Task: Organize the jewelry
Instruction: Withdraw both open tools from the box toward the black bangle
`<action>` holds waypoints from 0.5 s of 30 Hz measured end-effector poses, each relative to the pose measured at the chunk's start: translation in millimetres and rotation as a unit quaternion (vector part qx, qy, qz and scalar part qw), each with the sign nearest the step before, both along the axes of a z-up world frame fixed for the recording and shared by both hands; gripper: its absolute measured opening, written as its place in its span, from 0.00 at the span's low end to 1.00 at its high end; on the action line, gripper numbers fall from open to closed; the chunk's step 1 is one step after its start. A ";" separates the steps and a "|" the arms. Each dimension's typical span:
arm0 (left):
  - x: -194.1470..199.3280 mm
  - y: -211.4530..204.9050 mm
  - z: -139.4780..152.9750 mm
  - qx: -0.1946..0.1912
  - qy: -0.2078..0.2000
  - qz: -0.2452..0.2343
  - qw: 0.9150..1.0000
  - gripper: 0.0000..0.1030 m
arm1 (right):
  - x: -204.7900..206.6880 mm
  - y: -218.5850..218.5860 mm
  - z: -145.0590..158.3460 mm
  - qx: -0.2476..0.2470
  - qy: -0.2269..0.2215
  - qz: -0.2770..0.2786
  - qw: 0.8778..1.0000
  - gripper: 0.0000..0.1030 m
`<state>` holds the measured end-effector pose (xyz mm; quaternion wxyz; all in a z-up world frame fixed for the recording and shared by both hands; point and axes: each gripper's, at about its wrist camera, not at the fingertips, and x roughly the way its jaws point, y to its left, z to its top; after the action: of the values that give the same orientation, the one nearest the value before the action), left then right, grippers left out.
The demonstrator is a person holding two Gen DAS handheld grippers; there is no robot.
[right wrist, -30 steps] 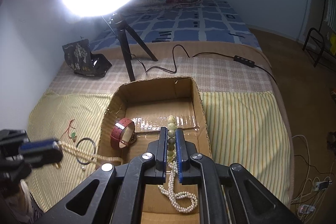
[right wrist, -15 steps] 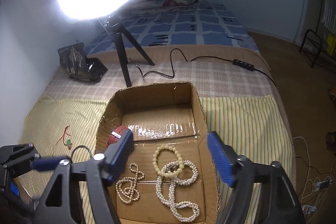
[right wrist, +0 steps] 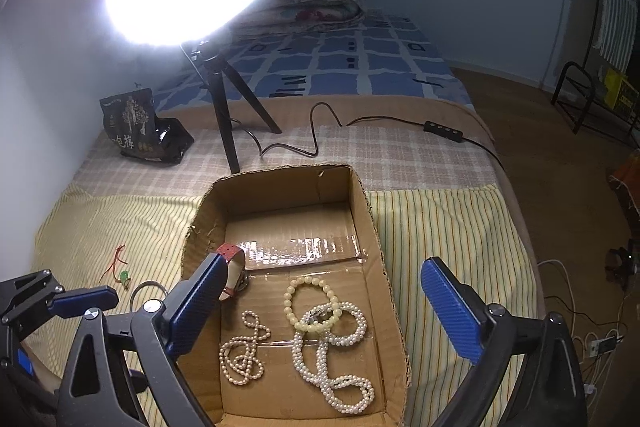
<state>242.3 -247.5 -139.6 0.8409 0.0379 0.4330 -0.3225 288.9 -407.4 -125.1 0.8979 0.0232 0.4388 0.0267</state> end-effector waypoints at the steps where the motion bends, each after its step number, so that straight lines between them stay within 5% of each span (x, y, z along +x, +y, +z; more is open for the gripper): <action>1: -0.7 2.1 1.1 0.000 -0.001 0.002 1.000 0.63 | -1.5 1.4 1.6 -0.001 -0.001 0.000 1.000 0.96; 15: -4.5 62.5 20.6 -0.012 -0.016 0.036 0.999 0.63 | -24.0 29.0 22.9 -0.003 -0.017 0.012 1.000 0.96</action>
<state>237.9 -185.0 -119.0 0.8593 0.0176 0.4167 -0.2962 265.0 -378.4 -102.2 0.9047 0.0145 0.4242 0.0361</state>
